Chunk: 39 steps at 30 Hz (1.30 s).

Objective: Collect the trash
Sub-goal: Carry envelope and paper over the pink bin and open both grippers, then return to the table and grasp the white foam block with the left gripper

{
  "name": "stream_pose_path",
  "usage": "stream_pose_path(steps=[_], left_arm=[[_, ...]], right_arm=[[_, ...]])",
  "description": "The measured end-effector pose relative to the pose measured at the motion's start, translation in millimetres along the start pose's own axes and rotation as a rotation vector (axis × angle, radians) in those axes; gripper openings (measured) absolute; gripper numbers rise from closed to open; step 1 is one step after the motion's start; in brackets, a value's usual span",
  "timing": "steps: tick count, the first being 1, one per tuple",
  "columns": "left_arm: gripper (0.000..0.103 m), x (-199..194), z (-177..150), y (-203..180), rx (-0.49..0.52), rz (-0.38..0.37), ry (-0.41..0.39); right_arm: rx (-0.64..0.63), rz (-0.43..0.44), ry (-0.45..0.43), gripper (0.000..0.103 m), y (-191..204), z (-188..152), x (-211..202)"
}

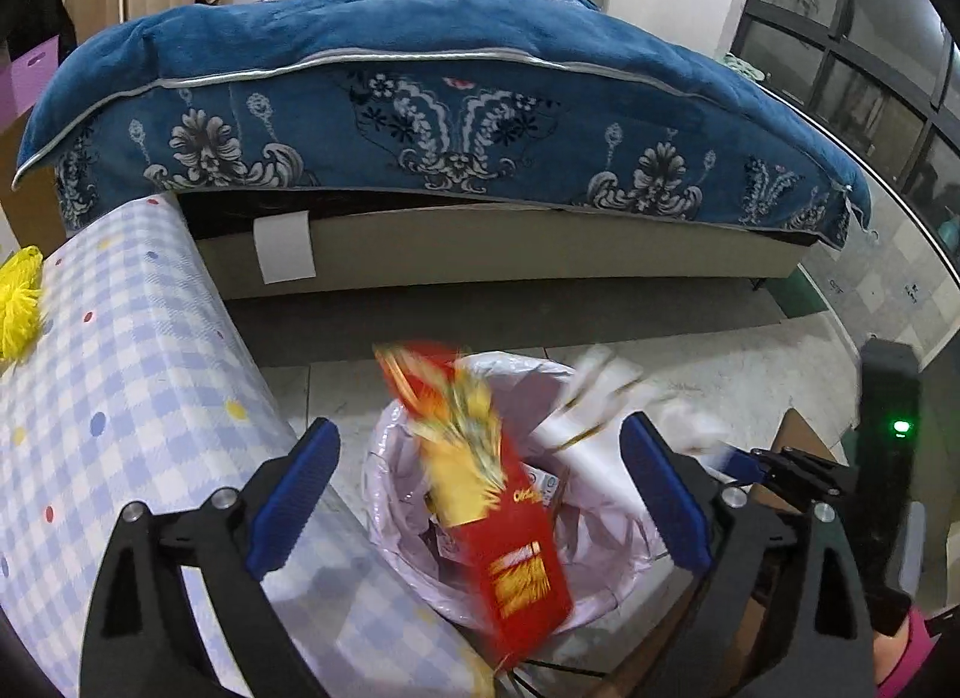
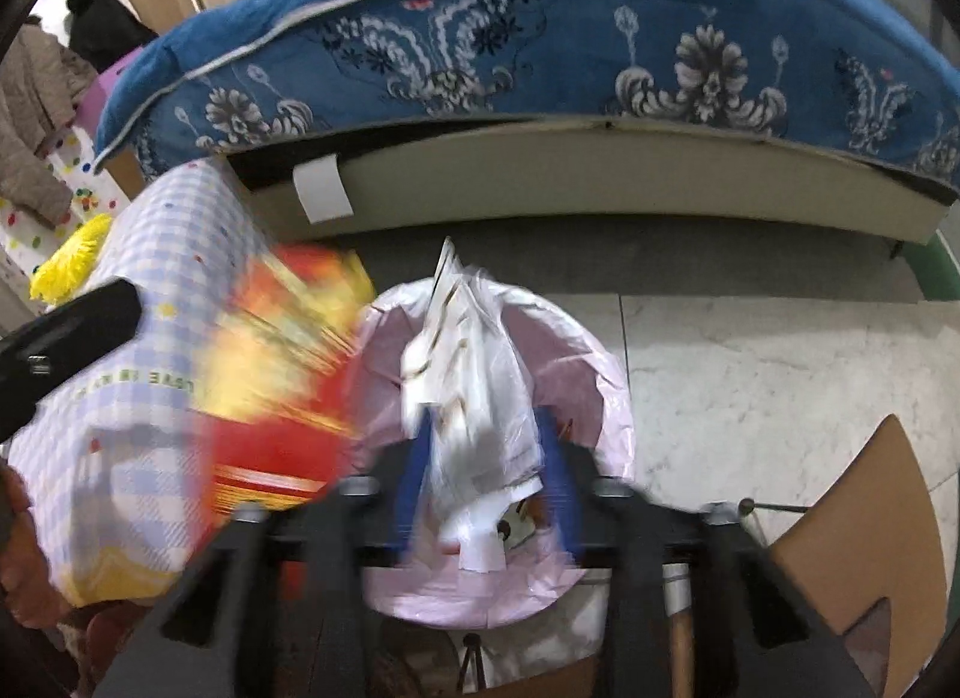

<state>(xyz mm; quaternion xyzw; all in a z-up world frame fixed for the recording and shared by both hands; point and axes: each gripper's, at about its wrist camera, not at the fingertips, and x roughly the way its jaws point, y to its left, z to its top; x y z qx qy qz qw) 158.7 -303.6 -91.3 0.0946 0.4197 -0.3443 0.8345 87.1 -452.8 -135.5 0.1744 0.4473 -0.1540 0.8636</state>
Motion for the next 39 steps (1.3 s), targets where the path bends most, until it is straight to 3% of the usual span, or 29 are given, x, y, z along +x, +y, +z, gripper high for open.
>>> stream_pose_path(steps=[10,18,24,31,39], left_arm=[[0.092,-43.8,-18.8,43.3,-0.101,0.07,-0.03],[0.092,-98.0,-45.9,72.6,-0.142,0.147,-0.086],[0.092,-139.6,-70.5,114.5,-0.215,0.256,-0.119],[0.092,-175.2,-94.3,188.3,-0.33,0.45,-0.152],[0.092,-195.0,-108.9,263.2,-0.467,0.553,-0.163]], right_arm=[[0.023,0.017,-0.073,0.05,9.5,-5.9,-46.8],[-0.04,0.058,-0.152,0.05,48.1,-12.7,-96.0],[-0.145,0.112,-0.168,0.05,102.8,-14.2,-108.4],[-0.296,0.194,-0.144,0.049,185.8,-11.3,-95.7],[-0.418,0.261,-0.114,0.043,261.6,0.5,-70.7]])
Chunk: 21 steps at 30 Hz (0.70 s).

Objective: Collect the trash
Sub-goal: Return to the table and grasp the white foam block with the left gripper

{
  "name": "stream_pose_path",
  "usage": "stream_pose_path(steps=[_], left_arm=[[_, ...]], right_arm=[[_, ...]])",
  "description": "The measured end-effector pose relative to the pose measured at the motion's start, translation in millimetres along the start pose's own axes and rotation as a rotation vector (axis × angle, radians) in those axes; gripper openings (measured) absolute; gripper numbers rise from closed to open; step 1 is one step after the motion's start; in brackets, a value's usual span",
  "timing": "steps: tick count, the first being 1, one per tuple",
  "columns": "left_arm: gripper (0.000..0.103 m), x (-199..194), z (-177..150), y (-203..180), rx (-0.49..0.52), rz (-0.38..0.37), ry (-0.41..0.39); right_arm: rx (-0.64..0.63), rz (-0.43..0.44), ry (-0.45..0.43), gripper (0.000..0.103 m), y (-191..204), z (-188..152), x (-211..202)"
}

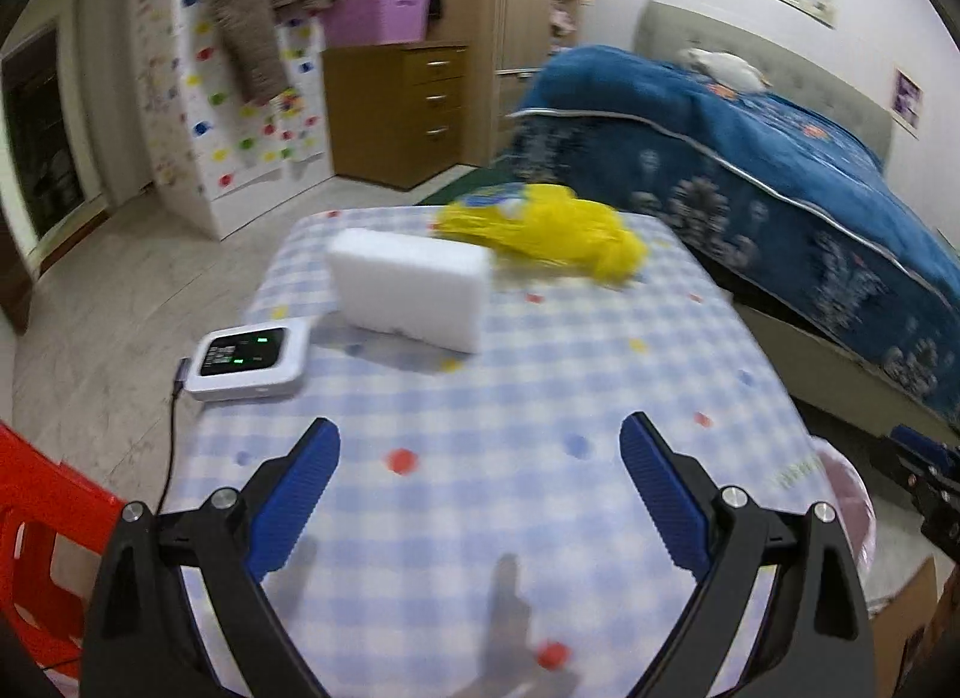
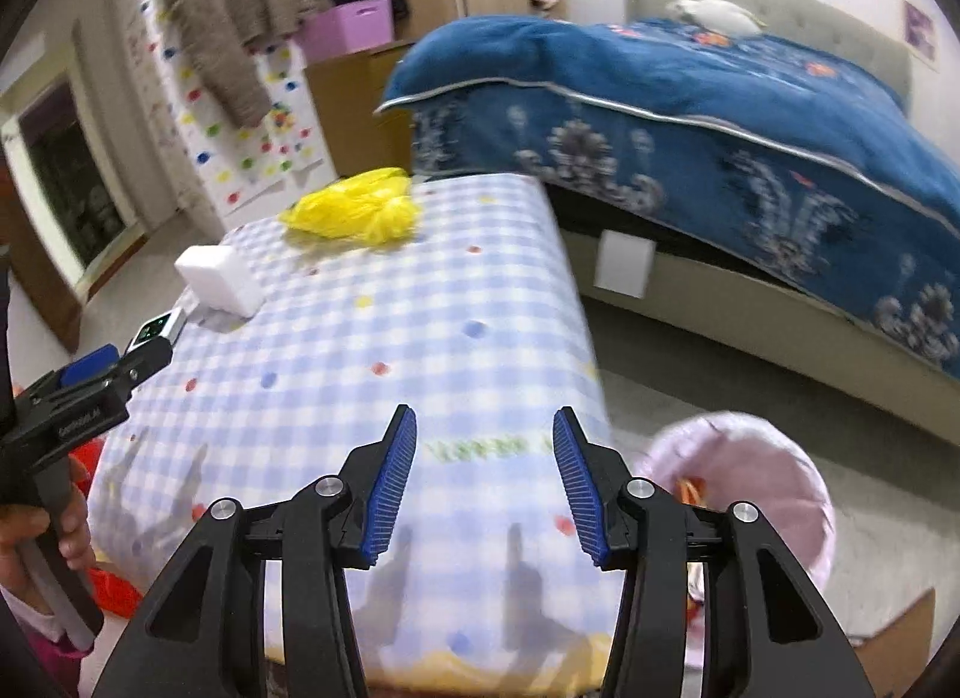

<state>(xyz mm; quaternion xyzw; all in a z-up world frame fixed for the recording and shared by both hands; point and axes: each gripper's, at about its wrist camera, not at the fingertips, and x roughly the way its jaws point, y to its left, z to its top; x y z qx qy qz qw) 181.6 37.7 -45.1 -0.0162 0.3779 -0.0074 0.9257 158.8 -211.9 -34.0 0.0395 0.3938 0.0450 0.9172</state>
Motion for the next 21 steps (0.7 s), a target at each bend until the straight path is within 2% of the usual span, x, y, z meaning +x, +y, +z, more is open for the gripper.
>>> stream_pose_path(steps=[3,5,6,9,16,21], left_arm=[[0.092,15.5,12.9,15.4,-0.067,0.014,0.007],[0.093,24.3,20.3,14.5,-0.083,0.021,0.003],[0.096,29.7,23.8,12.7,-0.086,0.028,0.002],[0.096,52.5,35.3,4.1,-0.095,0.064,0.014],[0.096,107.7,60.7,-8.8,-0.125,0.196,0.054],[0.096,130.0,69.8,-14.4,-0.13,0.253,0.072]], right_arm=[[-0.027,0.025,0.01,0.036,12.9,13.5,19.3],[-0.039,0.035,0.014,0.036,18.5,20.0,29.5],[-0.043,0.038,0.017,0.036,21.1,23.3,34.5],[-0.048,0.056,0.021,0.036,25.7,32.6,49.3],[-0.055,0.073,0.035,0.039,25.5,51.8,80.1],[-0.051,0.083,0.055,0.04,21.2,57.2,96.6]])
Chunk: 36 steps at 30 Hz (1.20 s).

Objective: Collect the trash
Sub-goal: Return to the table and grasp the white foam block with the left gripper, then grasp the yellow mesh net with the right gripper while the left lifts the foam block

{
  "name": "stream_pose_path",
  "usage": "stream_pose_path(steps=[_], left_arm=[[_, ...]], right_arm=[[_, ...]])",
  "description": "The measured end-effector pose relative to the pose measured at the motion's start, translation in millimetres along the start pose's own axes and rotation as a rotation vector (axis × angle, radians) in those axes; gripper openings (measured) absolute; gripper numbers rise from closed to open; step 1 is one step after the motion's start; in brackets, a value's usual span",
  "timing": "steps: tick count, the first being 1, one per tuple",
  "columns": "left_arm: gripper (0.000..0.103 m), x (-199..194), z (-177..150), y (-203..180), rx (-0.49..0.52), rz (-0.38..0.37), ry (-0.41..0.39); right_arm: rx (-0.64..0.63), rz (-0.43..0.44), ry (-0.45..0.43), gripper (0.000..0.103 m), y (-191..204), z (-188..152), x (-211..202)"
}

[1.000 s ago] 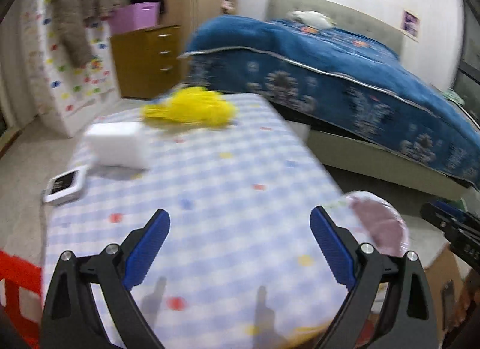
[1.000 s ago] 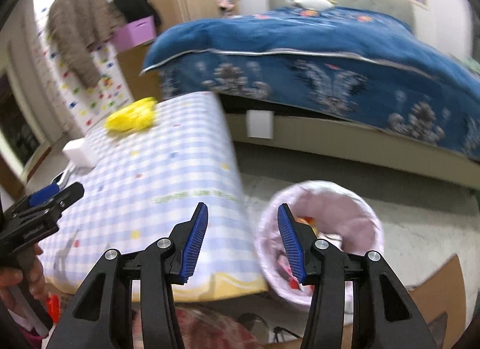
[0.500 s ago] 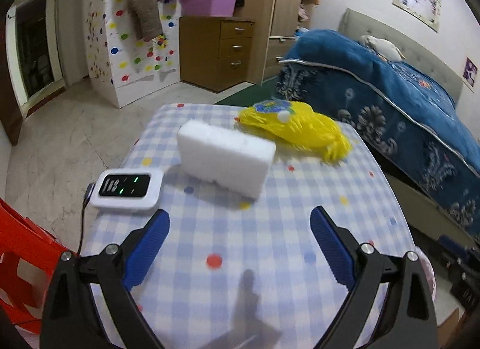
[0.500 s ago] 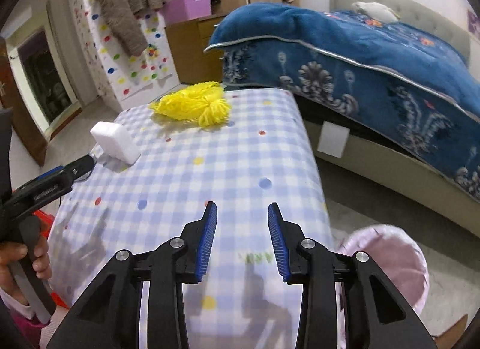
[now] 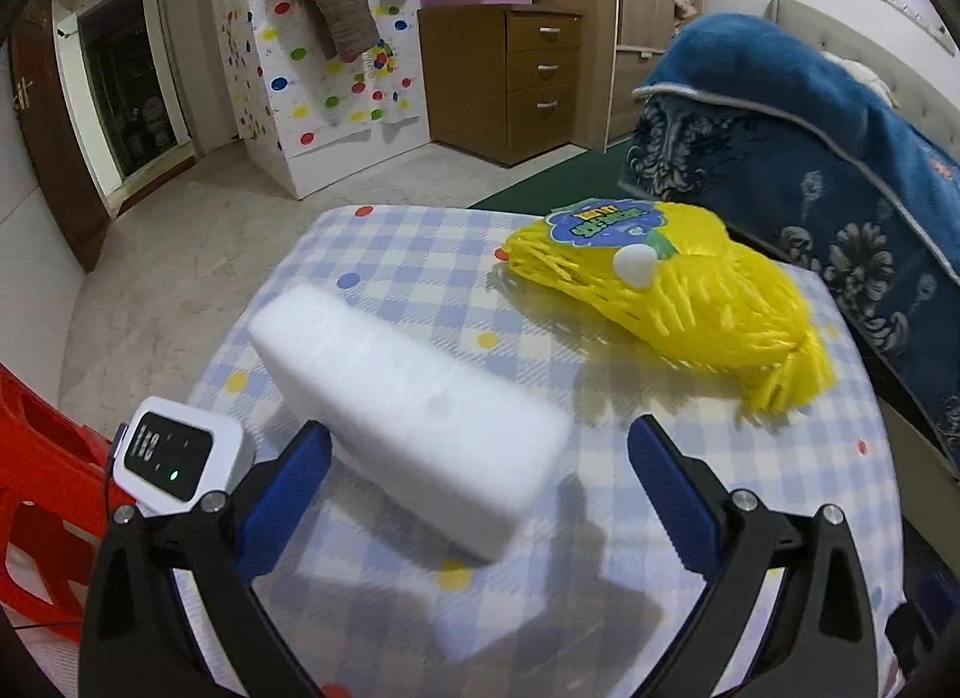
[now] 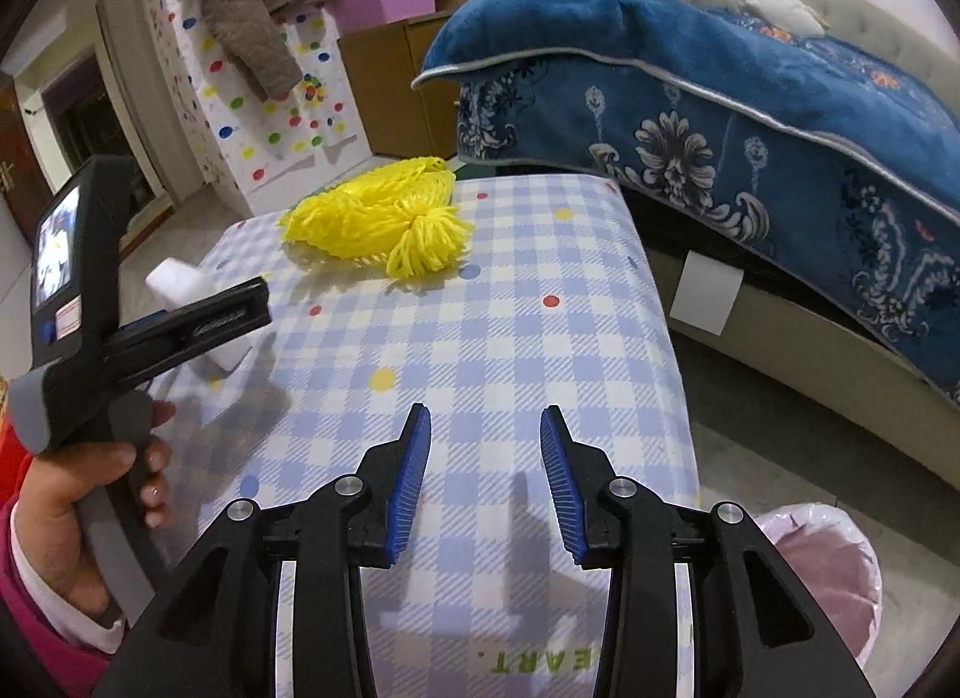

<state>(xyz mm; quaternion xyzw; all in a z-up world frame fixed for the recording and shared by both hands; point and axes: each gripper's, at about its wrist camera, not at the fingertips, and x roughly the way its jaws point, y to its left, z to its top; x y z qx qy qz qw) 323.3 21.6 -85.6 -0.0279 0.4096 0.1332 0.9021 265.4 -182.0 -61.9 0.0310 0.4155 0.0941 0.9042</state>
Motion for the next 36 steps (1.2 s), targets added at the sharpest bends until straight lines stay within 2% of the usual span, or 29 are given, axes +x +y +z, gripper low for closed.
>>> stream_pose_path(steps=[2,6,7,9,13,15,18,19,23,27,31,32,33,34,36], left_arm=[[0.095,2.4,0.3,-0.3,0.007,0.029,-0.007],[0.063,-3.8,-2.5,8.8,0.022,0.012,-0.023],[0.062,-8.4,-4.3,16.2,0.02,-0.026,-0.024],[0.052,-16.3,-7.1,26.9,0.014,-0.075,-0.031],[0.048,-52.3,-22.3,57.6,0.016,-0.269,-0.084],[0.048,-63.5,-28.5,67.3,0.017,-0.327,-0.096],[0.047,-79.8,-35.2,82.4,0.024,-0.406,-0.107],[0.047,-84.7,-36.1,86.7,0.031,-0.423,-0.114],[0.047,-97.3,-30.7,96.8,0.055,-0.425,-0.149],[0.047,-94.5,-15.5,101.2,0.058,-0.408,-0.171],[0.048,-84.6,-3.6,102.1,0.063,-0.391,-0.173],[0.048,-81.3,-0.5,102.2,0.065,-0.386,-0.173],[0.048,-78.2,2.4,101.6,0.067,-0.382,-0.173],[0.048,-73.4,6.4,99.0,0.071,-0.375,-0.172],[0.048,-67.4,11.0,96.4,0.077,-0.368,-0.168]], right_arm=[[0.003,0.003,0.006,0.04,-0.5,-1.4,2.9],[0.012,0.005,0.017,0.04,-1.0,-5.6,3.6],[0.011,0.005,0.018,0.04,-0.3,-6.3,2.5],[0.01,0.006,0.015,0.04,2.2,-6.6,-0.8],[0.005,0.013,0.008,0.04,11.2,-5.5,-6.9],[0.0,0.02,0.006,0.04,17.4,-4.7,-7.8],[-0.016,0.027,0.007,0.051,29.0,-0.2,-6.4],[-0.023,0.032,0.006,0.052,33.8,2.7,-5.1],[-0.047,0.041,-0.002,0.053,46.8,18.1,0.7],[-0.047,0.054,-0.018,0.069,54.1,42.5,13.3],[-0.046,0.061,-0.052,0.075,59.6,75.2,30.0],[-0.037,0.057,-0.058,0.074,59.6,84.6,36.2],[-0.028,0.052,-0.062,0.068,59.4,92.1,42.1],[-0.02,0.046,-0.065,0.053,58.5,100.4,49.4],[-0.01,0.025,-0.056,0.048,55.8,117.4,67.7]])
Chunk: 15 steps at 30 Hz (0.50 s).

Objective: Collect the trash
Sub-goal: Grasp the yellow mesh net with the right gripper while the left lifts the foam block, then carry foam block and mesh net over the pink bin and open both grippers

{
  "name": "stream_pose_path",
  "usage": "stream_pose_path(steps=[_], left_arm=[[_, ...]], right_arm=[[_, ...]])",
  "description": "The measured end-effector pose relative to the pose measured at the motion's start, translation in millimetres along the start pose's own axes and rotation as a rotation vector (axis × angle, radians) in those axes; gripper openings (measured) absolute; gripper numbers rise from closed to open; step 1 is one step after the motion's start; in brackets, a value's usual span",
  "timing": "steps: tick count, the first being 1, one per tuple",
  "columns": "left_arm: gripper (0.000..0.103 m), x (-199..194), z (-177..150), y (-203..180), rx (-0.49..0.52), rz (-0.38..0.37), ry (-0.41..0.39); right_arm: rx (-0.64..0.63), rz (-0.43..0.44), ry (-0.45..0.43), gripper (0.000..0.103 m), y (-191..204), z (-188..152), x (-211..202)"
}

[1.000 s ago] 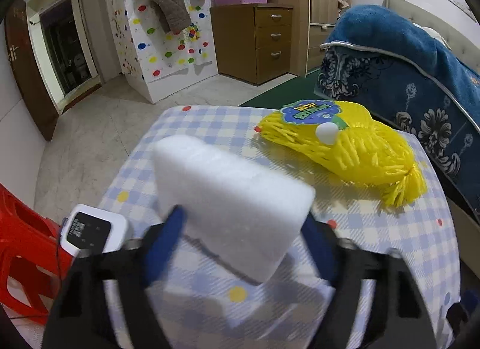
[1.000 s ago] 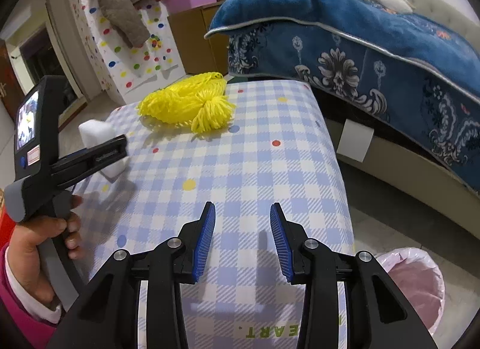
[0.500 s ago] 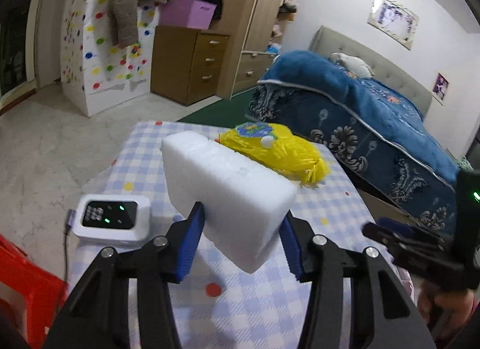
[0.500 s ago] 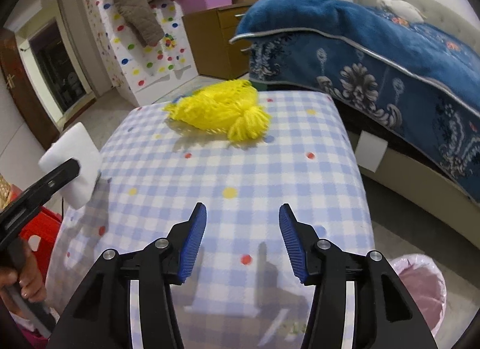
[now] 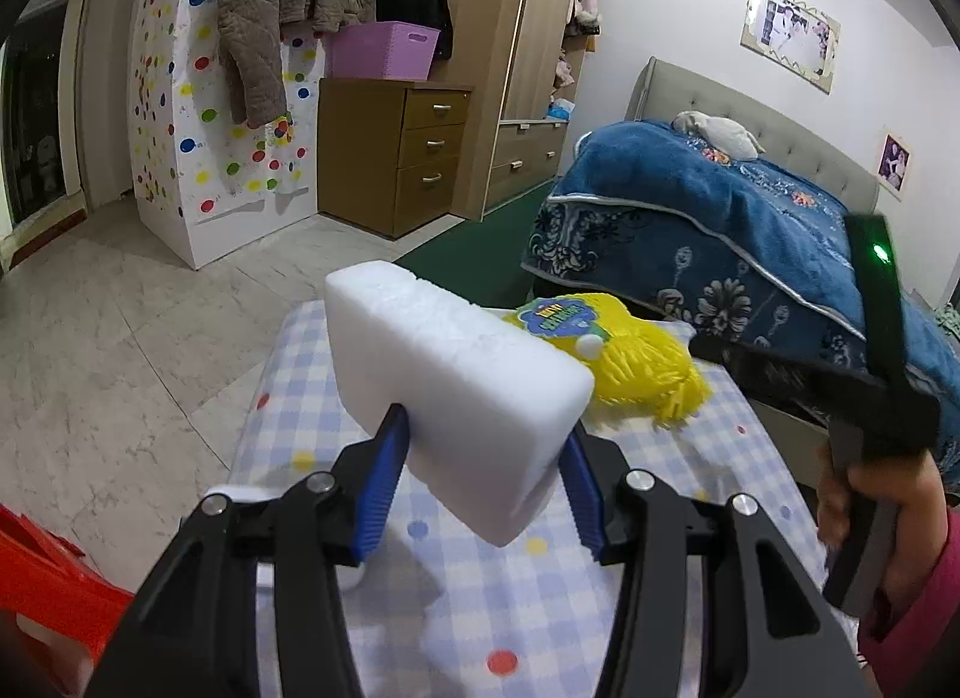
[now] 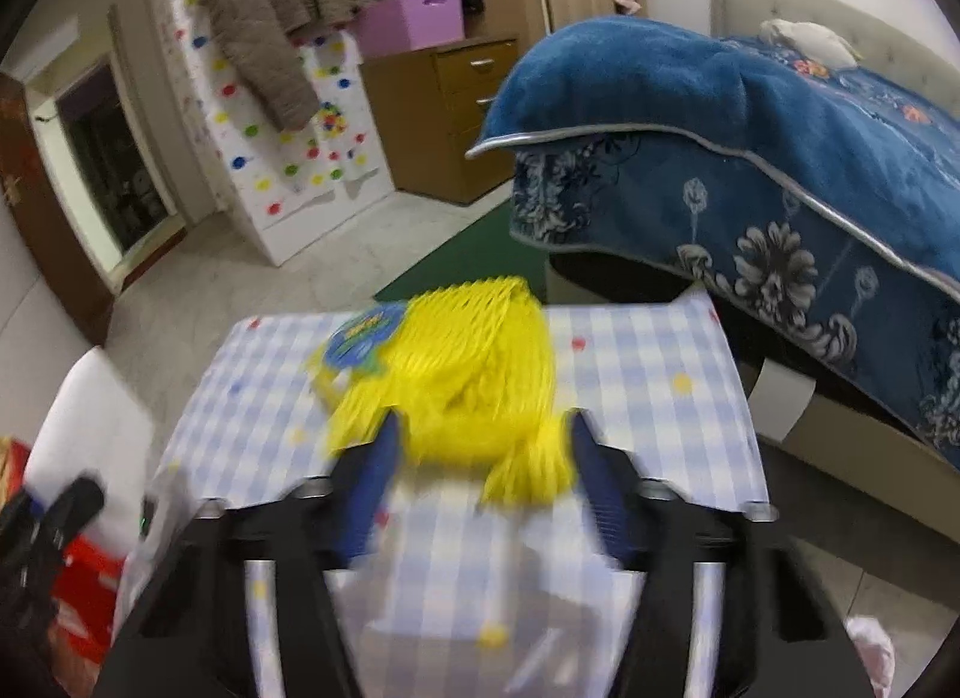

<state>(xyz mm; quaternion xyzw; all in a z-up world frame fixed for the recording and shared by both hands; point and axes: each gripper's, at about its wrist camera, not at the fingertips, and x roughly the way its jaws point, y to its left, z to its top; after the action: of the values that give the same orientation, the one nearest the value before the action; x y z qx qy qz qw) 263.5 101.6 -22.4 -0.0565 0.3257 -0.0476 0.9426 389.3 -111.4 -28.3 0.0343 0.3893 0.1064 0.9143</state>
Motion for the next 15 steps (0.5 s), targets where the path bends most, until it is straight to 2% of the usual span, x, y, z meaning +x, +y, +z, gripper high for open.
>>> stream_pose_path(steps=[4,6,8,10,12,15], left_arm=[[0.048,13.8,4.1,-0.6,0.005,0.01,0.01],[0.048,17.3,2.3,-1.8,0.01,0.009,0.016],[0.048,21.1,-0.6,-4.1,0.013,0.003,0.027],[0.048,23.4,-3.7,-7.6,0.013,-0.005,0.04],[0.048,21.3,-6.0,-10.8,0.017,-0.007,0.045],[0.048,11.6,-9.7,-13.1,0.014,-0.01,0.043]], right_arm=[[0.028,-0.028,0.037,0.048,-12.8,13.3,32.5],[0.058,-0.007,0.066,0.048,-21.3,11.4,43.2],[0.084,0.036,0.087,0.04,-28.2,6.2,47.6],[0.092,0.088,0.107,0.025,-30.9,1.4,48.9],[0.104,0.128,0.123,0.017,-31.6,-2.0,45.6],[0.089,0.136,0.093,0.013,-27.8,-6.9,22.8]])
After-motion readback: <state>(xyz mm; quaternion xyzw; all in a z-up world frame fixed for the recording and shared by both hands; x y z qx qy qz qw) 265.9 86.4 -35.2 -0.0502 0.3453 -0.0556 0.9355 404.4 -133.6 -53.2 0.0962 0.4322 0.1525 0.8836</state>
